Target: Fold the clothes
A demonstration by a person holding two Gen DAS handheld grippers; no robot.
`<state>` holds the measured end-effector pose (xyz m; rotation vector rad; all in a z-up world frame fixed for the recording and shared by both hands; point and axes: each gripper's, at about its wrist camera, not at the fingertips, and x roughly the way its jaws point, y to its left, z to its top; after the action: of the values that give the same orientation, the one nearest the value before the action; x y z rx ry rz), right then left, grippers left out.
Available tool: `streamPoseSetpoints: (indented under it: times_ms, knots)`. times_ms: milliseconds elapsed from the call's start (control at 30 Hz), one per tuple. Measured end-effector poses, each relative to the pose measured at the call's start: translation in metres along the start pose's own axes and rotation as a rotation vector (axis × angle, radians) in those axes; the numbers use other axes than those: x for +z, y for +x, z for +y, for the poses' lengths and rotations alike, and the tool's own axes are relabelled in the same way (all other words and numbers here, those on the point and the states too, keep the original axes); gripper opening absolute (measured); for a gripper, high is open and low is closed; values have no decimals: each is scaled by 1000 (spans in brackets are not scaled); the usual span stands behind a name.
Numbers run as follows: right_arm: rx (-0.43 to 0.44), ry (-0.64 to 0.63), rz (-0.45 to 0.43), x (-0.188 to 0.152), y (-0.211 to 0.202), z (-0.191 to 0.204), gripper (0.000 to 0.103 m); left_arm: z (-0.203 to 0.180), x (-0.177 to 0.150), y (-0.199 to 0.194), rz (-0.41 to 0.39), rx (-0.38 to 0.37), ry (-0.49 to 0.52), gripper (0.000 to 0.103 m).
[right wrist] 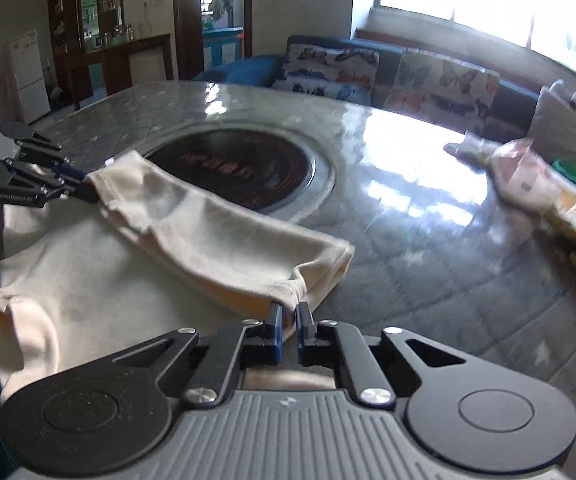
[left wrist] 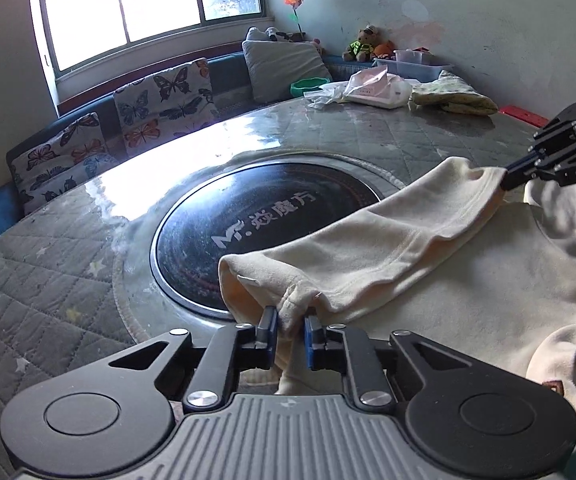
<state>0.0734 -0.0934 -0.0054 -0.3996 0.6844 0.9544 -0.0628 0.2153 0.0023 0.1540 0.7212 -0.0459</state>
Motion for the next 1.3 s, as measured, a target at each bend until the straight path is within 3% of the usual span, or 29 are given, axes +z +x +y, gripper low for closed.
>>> streamPoseSetpoints:
  times_ms: [300, 367, 433, 467, 500, 533, 800, 1000, 1100, 1200, 1267, 1300]
  knots:
    - [-69, -64, -70, 66, 28, -18, 4, 48, 55, 29, -23, 64, -117, 13]
    - [-120, -4, -85, 88, 52, -35, 5, 68, 70, 45, -13, 105, -209, 17]
    - [-122, 62, -92, 96, 65, -48, 18, 86, 75, 58, -9, 135, -291, 24]
    - [-154, 112, -108, 99, 74, -57, 21, 94, 75, 62, -5, 142, -331, 37]
    - [-145, 145, -109, 97, 76, -62, 21, 101, 75, 66, -1, 149, -370, 44]
    - [-136, 178, -110, 96, 79, -67, 21, 104, 73, 67, -2, 144, -390, 44]
    - [-29, 59, -35, 71, 94, -37, 21, 54, 72, 75, 12, -3, -251, 42]
    - [-36, 70, -23, 69, 114, -37, 28, 58, 68, 107, 74, 47, -251, 42]
    - [-49, 97, -29, 69, 114, -42, 30, 65, 65, 107, 60, 54, -270, 42]
    - [-77, 85, -36, 70, 107, -38, 37, 64, 65, 97, 58, 76, -264, 43]
    - [-46, 75, -42, 69, 97, -31, 50, 62, 62, 84, 42, 92, -253, 47]
    - [-33, 60, -50, 67, 91, -24, 63, 62, 60, 76, 33, 98, -253, 51]
